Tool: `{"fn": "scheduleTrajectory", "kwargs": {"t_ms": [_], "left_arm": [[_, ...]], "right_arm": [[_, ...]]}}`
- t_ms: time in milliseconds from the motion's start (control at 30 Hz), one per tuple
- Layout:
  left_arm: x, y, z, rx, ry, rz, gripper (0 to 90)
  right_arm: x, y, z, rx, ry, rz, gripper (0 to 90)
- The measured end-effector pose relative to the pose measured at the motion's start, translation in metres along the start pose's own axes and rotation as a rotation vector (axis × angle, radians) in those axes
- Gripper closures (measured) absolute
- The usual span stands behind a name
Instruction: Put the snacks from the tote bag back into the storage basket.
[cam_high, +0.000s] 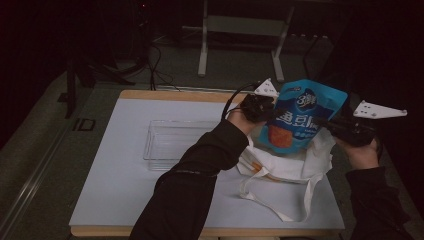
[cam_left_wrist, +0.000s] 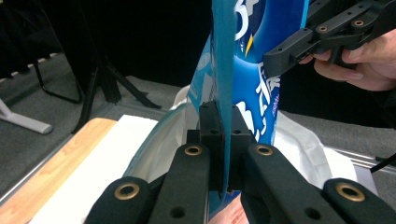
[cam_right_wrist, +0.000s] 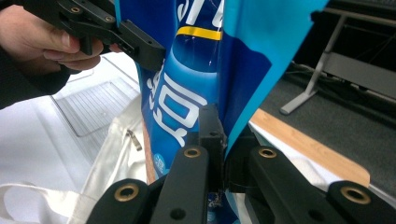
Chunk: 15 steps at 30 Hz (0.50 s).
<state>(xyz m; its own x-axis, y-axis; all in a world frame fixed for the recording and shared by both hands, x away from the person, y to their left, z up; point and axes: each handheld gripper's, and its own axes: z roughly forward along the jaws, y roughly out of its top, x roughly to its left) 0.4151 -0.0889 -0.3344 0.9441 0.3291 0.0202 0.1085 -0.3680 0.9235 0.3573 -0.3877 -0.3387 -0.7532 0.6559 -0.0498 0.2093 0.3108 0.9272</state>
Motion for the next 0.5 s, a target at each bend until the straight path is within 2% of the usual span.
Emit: {"fn": "scheduleTrajectory", "kwargs": {"t_ms": [267, 500], "left_arm": [[0.000, 0.013, -0.025, -0.023, 0.013, 0.011, 90.0], [0.001, 0.018, -0.053, -0.028, 0.041, 0.024, 90.0]], "right_arm": [[0.010, 0.027, -0.001, -0.010, 0.011, -0.042, 89.0], [0.023, 0.048, 0.006, -0.021, 0.035, -0.068, 89.0]]}}
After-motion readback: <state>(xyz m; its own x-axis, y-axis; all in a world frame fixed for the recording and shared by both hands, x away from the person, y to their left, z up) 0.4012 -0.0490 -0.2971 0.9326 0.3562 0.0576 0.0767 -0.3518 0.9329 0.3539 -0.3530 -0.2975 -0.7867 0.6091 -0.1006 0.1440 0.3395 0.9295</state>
